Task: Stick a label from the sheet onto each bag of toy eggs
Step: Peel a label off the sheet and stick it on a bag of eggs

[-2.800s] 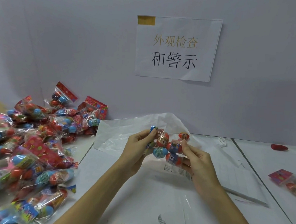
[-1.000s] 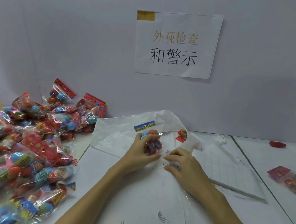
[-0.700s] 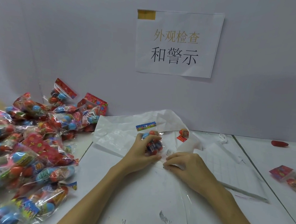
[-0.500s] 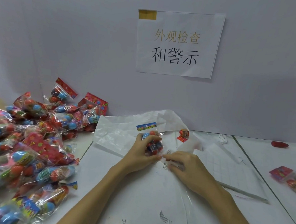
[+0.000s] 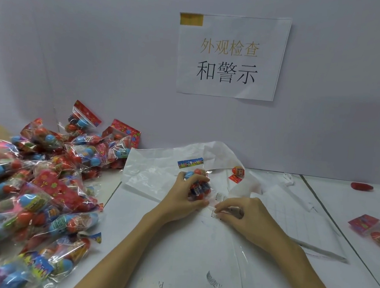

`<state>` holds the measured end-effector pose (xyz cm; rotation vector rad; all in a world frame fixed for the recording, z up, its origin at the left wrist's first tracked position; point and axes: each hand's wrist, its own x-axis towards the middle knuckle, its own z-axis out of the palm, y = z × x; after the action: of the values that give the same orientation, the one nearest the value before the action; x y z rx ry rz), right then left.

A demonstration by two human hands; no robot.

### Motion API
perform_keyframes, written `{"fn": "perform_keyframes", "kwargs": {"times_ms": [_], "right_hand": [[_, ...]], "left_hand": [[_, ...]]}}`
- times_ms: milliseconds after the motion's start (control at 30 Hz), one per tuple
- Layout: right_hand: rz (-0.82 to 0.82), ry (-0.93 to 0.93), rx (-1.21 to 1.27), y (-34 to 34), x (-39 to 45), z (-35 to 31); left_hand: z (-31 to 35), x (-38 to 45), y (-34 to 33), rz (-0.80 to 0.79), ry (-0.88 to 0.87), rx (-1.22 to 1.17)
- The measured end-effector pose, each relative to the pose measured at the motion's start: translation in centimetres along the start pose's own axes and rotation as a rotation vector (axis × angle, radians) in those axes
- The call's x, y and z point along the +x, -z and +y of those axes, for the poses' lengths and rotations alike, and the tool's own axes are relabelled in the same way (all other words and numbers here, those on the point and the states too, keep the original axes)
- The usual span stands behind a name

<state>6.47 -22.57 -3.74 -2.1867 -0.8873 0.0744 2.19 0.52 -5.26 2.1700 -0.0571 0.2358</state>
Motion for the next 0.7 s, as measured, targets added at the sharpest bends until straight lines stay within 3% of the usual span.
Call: {"fn": "perform_keyframes", "kwargs": {"times_ms": [200,300,700], "right_hand": [[0.004,0.086,-0.135,-0.8,0.3,-0.5],[-0.052,0.068,-0.114,0.0,0.2,-0.2],[0.028,0.077,-0.051,-1.0,0.0,-0.8]], "left_hand": [[-0.3,0.0,-0.1,0.002,-0.014,0.003],[-0.3,0.2,0.0,0.001,-0.009,0.015],[-0.8,0.3,-0.2,0.012,-0.028,-0.032]]}}
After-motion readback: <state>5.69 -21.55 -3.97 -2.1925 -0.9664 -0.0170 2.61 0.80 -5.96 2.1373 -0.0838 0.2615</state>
